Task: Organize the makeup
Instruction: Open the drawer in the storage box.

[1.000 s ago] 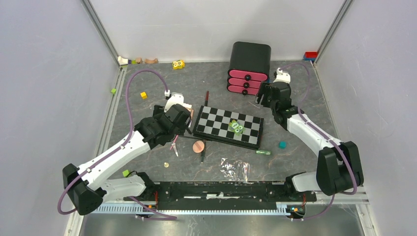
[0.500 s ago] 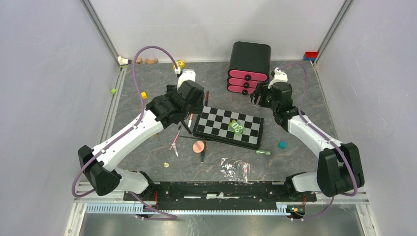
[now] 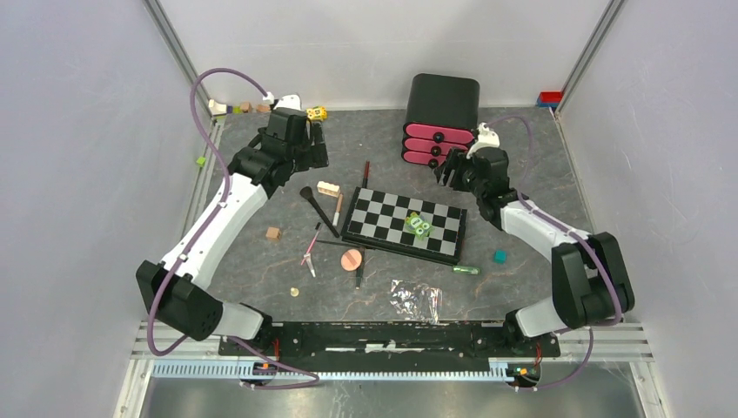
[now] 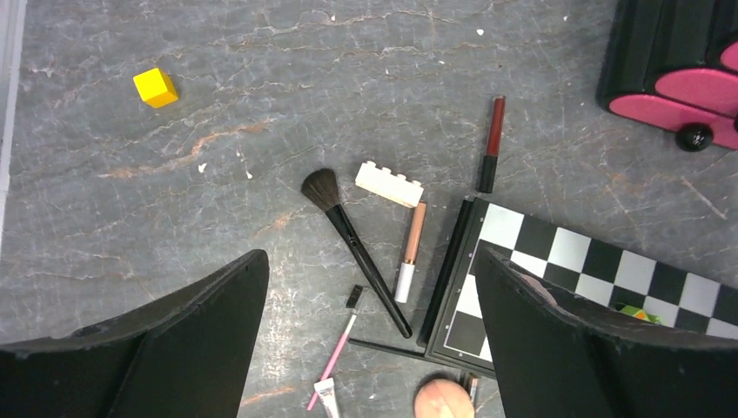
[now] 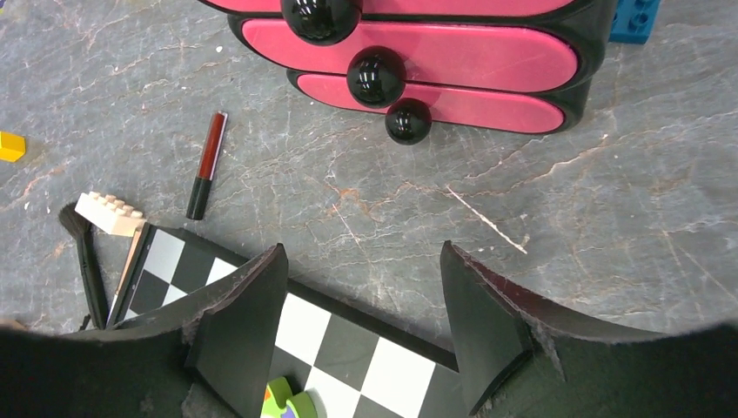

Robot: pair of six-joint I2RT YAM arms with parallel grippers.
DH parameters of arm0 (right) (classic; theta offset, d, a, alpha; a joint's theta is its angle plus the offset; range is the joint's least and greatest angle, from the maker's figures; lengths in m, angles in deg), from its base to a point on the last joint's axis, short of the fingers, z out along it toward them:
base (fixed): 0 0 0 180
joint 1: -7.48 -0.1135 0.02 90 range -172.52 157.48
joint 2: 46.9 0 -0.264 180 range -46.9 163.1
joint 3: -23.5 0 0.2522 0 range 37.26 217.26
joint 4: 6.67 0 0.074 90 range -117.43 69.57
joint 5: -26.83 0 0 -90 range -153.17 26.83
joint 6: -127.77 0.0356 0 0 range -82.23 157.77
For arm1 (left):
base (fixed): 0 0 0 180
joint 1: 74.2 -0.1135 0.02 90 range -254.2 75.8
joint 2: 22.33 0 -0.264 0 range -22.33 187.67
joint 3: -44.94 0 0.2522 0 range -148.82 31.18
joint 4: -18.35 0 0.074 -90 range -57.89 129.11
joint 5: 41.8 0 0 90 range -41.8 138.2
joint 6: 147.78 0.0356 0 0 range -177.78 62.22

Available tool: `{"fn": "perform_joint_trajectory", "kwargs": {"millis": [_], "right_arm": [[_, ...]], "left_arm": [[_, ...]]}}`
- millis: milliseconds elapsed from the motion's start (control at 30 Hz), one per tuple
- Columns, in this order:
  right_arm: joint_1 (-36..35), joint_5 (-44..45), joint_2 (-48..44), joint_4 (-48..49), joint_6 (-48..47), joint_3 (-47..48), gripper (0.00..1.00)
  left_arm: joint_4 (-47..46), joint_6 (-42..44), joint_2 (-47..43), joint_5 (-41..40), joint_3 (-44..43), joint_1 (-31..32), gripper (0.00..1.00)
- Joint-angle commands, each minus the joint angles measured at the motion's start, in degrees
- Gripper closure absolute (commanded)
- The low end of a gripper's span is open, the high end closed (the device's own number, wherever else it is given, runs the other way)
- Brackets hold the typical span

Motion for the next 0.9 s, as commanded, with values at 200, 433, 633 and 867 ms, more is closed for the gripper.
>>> {"fn": "perform_joint_trajectory", "kwargs": {"millis": [200,433,633,867], "right_arm": [[-3.3,7.5,7.8,5.4,3.7,6.1,0.29],[-3.4,12.0,14.2,4.0,5.2,12.6,0.30],[-3.4,14.4,17.9,3.9,5.7,16.1,0.32],[-3.3,15.5,20.4,4.2,5.8,18.1,0.39]], "left_arm": [[-7.3,8.7,-3.5,-4.3,5.9,0.4,0.07],[-7.0,10.3,-4.1,-7.4,5.9,0.4,0.07],[-7.0,10.8,-3.9,-8.5,5.8,0.5,0.06],[-7.0,11.0,-3.6,-8.2,6.0,0.5,0.06]]}}
